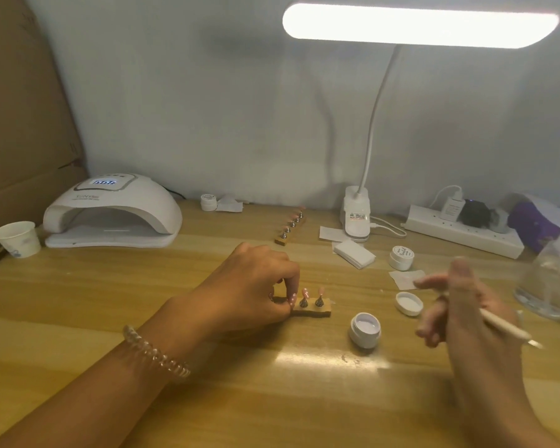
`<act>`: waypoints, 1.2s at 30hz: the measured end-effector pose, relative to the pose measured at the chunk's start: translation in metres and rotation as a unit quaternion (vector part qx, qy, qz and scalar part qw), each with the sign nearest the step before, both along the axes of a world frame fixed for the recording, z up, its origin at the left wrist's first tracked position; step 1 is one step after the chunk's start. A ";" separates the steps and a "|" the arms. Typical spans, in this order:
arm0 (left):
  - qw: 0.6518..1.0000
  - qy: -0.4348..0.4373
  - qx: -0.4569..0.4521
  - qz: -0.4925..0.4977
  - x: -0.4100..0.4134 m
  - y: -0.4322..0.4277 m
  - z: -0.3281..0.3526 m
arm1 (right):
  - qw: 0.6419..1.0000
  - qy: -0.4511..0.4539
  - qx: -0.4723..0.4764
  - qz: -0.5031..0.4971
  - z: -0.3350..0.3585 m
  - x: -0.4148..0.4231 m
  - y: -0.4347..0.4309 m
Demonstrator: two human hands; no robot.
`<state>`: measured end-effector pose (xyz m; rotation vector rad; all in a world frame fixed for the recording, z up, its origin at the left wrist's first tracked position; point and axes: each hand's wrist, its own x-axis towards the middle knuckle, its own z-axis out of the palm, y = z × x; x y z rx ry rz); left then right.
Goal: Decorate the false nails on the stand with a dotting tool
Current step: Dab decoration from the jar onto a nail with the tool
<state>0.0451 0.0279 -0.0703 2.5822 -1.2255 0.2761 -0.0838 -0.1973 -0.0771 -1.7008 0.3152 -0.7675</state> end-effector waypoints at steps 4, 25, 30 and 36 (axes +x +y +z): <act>0.999 -0.033 -0.031 -0.003 -0.002 0.002 0.006 | 0.952 0.067 -0.264 -0.137 0.008 -0.012 -0.060; 0.965 0.171 -0.127 -0.153 -0.089 -0.058 -0.030 | 0.853 0.017 -0.400 -0.336 0.022 -0.019 -0.148; 0.966 0.155 -0.151 -0.144 -0.091 -0.059 -0.032 | 0.798 0.106 -0.526 -0.275 0.050 -0.012 -0.194; 0.962 0.158 -0.166 -0.148 -0.089 -0.059 -0.034 | 0.786 0.094 -0.558 -0.249 0.042 -0.009 -0.209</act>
